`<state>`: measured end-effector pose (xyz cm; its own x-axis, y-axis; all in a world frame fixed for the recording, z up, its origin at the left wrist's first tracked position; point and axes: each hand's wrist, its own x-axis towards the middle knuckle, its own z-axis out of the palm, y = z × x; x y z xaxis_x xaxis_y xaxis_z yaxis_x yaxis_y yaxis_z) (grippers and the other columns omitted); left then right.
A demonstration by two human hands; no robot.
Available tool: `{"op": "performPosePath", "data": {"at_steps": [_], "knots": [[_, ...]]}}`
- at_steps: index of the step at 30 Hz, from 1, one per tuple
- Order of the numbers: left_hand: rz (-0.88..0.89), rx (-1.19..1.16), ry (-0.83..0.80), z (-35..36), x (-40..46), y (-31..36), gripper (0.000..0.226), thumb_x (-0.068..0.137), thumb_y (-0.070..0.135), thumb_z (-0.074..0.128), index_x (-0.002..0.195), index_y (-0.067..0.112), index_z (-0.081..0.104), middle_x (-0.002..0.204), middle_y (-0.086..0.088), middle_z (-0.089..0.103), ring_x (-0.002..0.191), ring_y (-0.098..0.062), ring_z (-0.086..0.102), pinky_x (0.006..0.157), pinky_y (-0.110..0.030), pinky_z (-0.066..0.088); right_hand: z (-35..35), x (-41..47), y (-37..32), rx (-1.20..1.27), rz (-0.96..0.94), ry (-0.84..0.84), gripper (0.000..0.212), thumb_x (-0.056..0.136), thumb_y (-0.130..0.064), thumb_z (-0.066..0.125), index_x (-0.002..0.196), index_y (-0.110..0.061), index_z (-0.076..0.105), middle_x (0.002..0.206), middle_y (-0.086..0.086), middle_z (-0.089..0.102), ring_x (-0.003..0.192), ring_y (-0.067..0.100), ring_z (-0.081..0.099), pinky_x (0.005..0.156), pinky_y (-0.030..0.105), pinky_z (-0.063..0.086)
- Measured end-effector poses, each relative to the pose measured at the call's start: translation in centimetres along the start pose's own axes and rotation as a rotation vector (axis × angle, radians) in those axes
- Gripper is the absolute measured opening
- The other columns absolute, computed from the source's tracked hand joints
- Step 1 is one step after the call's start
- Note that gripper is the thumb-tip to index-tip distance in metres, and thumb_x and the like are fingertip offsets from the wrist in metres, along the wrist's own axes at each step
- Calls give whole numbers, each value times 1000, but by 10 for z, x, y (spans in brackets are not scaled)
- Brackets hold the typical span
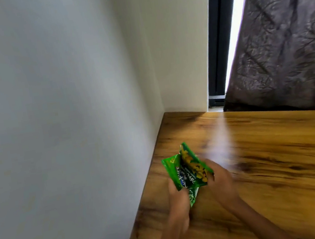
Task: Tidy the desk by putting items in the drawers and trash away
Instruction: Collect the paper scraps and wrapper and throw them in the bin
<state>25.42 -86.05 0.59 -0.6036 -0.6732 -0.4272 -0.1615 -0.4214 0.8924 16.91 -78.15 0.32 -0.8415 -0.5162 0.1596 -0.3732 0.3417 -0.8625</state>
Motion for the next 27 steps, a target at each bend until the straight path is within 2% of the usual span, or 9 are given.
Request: {"op": "performPosePath", "data": {"at_steps": [2,6,11,13,15,17,20,23,27], "knots": [[38,-15,-62,15,-3,10,50,87,-9,47,120,28,56,110,-5,69,103,-23,65,92,-42,52,4,-11,-3,-45,-107,-33,49,74,-11,45,120,-13,64,114,-5,63,105,11,58,87,14,42],[20,-113,-185,30,-10,27,42,90,1,47,122,27,54,112,-4,66,106,-20,61,98,-42,48,9,-25,11,-228,-179,-67,65,71,6,46,133,-11,52,136,6,53,124,21,50,100,40,46],[39,-53,-247,40,-16,29,36,91,5,55,117,31,54,107,4,67,97,-12,65,74,-26,54,-9,-35,10,-317,-163,-112,81,71,13,37,145,-19,26,153,-2,26,142,16,21,116,32,23],[-1,-80,-237,44,-15,28,38,91,-1,52,117,26,55,107,1,68,99,-18,65,76,-30,54,-19,-39,5,-333,-120,-161,82,75,20,38,141,-23,17,151,-10,17,143,9,11,116,20,9],[-47,-114,-238,45,-12,25,41,90,-7,50,121,18,56,109,-6,68,100,-25,66,79,-35,55,-32,-40,-1,-261,-55,-152,74,78,21,39,136,-26,36,146,-13,29,139,1,20,114,11,10],[-107,-146,-267,46,-13,22,42,90,-8,48,124,16,55,111,-10,68,95,-26,67,70,-33,57,-48,-45,-8,-99,63,-4,62,82,18,43,109,-34,64,129,-10,56,117,-6,50,105,16,38],[-182,-121,-318,47,-12,13,42,93,-8,45,126,17,52,115,-8,66,96,-23,66,70,-32,57,-75,-56,-16,77,216,273,42,91,2,51,89,-38,63,94,-19,67,82,8,66,73,29,55],[-213,-28,-405,56,-19,2,44,93,-8,44,125,20,52,116,-6,65,95,-20,65,66,-28,56,-107,-64,-10,152,253,439,35,92,-1,50,102,-33,59,103,-18,63,97,0,61,73,10,49],[-147,179,-536,72,-36,-11,43,93,-9,42,110,28,57,110,1,67,93,-16,66,77,-34,56,-142,-71,-5,123,251,435,34,97,-22,49,131,-24,48,128,-10,52,118,5,50,88,18,45]]}}
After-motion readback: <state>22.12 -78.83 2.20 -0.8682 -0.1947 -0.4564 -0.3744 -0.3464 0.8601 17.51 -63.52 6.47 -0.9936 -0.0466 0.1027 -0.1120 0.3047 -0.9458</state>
